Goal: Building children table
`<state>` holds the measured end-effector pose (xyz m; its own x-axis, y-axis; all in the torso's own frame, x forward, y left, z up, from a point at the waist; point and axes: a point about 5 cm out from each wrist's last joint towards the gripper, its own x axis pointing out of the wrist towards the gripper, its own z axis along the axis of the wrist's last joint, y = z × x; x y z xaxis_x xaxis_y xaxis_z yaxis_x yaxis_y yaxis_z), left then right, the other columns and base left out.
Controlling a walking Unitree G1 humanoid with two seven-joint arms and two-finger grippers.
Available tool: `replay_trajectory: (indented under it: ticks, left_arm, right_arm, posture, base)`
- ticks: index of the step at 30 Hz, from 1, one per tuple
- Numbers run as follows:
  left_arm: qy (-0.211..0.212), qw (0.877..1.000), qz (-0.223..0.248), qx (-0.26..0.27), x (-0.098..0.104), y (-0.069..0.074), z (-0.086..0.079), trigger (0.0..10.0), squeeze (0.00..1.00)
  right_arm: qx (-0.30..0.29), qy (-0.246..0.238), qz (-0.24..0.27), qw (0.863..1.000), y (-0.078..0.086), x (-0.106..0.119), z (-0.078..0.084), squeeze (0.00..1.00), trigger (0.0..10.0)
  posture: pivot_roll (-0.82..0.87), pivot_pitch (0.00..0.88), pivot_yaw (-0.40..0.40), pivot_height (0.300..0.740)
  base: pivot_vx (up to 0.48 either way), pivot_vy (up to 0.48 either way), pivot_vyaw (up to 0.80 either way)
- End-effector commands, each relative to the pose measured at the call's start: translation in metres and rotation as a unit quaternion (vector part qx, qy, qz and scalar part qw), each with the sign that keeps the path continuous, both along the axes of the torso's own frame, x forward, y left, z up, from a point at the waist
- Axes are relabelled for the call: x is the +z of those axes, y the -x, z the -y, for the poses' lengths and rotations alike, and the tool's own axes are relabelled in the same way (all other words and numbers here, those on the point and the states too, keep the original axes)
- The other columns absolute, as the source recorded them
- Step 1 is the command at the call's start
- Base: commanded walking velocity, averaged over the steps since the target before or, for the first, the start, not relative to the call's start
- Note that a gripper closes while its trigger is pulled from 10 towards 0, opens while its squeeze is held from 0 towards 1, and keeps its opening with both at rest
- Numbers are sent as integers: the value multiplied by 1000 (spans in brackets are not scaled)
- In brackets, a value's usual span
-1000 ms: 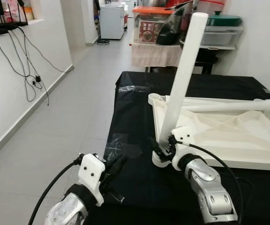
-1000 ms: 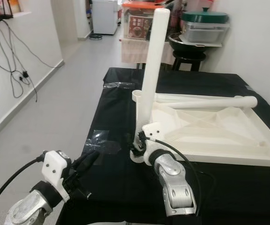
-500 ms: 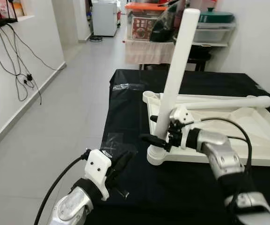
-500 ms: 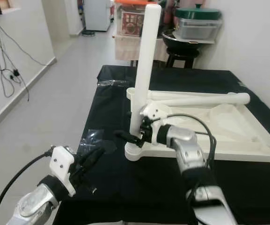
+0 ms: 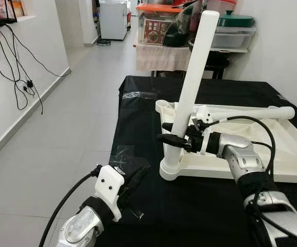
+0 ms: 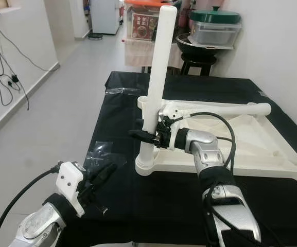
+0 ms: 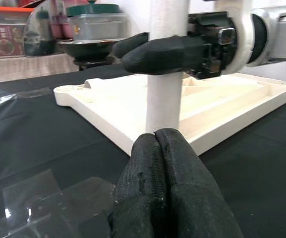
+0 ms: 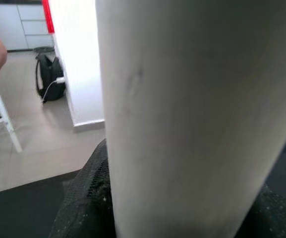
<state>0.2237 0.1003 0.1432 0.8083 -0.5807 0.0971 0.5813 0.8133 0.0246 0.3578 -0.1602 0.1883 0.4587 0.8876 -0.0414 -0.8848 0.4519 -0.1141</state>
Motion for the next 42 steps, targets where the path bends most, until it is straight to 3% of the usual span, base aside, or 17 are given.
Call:
replay_trajectory:
  ticks: [1,2,4,5,6,9,11,17,18,19,20,21,22,27,28,29,42]
  left_arm:
    - [1,1000,-5,4,-2,1,-1,10000,0]
    - [1,1000,-5,4,-1,1,-3,10000,0]
    - [1,1000,-5,4,-1,1,-3,10000,0]
    - [2,1000,-6,4,-1,2,-4,10000,0]
    - [1,1000,-7,2,-1,1,-6,10000,0]
    - [0,1000,-9,1,-2,0,-7,10000,0]
    - [0,1000,-11,-7,-3,-3,-6,10000,0]
    - [-2,1000,-6,8,-3,-4,-7,10000,0]
    - [1,1000,-6,13,-3,-4,-7,10000,0]
    - [1,1000,-6,13,-3,-4,-7,10000,0]
    - [1,1000,-6,12,-4,-5,-7,10000,0]
    - [1,1000,-6,12,-4,-5,-7,10000,0]
    - [1,1000,-6,10,-4,-6,-6,10000,0]
    - [2,1000,-9,3,-6,-7,-2,10000,0]
    - [3,1000,-10,2,-6,-7,-2,10000,0]
    - [3,1000,-10,2,-6,-7,-1,10000,0]
    - [5,1000,-11,5,-9,-8,1,10000,0]
  right_arm:
    - [12,26,-9,1000,4,-12,-5,0,0]
    - [-138,15,-8,990,10,-27,-14,0,0]
    - [-138,15,-8,990,10,-27,-14,0,0]
    - [-256,-15,-74,964,34,-53,-33,0,0]
    - [-310,13,-41,950,53,-53,-47,0,0]
    - [-332,26,-8,943,64,-50,-56,0,0]
    - [-346,19,-33,937,50,-56,-48,0,0]
    - [-343,19,-53,938,48,-58,-50,0,0]
    - [-349,20,-57,935,47,-58,-48,0,6353]
    - [-349,20,-57,935,47,-58,-48,0,6353]
    - [-332,11,-70,941,45,-57,-47,612,10000]
    - [-332,11,-70,941,45,-57,-47,612,10000]
    - [-296,-9,-76,952,43,-52,-50,1000,10000]
    - [-138,-18,-28,990,36,-20,-52,1000,10000]
    - [-96,-8,-21,995,34,-15,-49,776,10000]
    - [-70,-2,-18,997,33,-12,-47,0,10000]
    - [12,4,-38,999,-8,14,-21,0,10000]
  posture:
    - [68,30,-85,740]
    - [54,42,-92,740]
    - [54,42,-92,740]
    - [49,44,-87,740]
    - [40,61,-51,740]
    - [28,55,-44,740]
    - [49,28,-66,740]
    - [39,23,-63,740]
    - [36,21,-63,740]
    - [36,21,-63,740]
    - [38,15,-66,740]
    - [38,15,-66,740]
    - [39,12,-66,740]
    - [43,0,-69,740]
    - [43,0,-69,740]
    - [43,0,-69,740]
    - [62,0,-88,740]
  base:
    - [0,0,0]
    - [0,0,0]
    - [0,0,0]
    - [0,0,0]
    - [0,0,0]
    - [0,0,0]
    - [0,0,0]
    - [0,0,0]
    - [0,0,0]
    - [0,0,0]
    - [0,0,0]
    - [0,0,0]
    - [0,0,0]
    - [0,0,0]
    - [0,0,0]
    - [0,0,0]
    - [0,0,0]
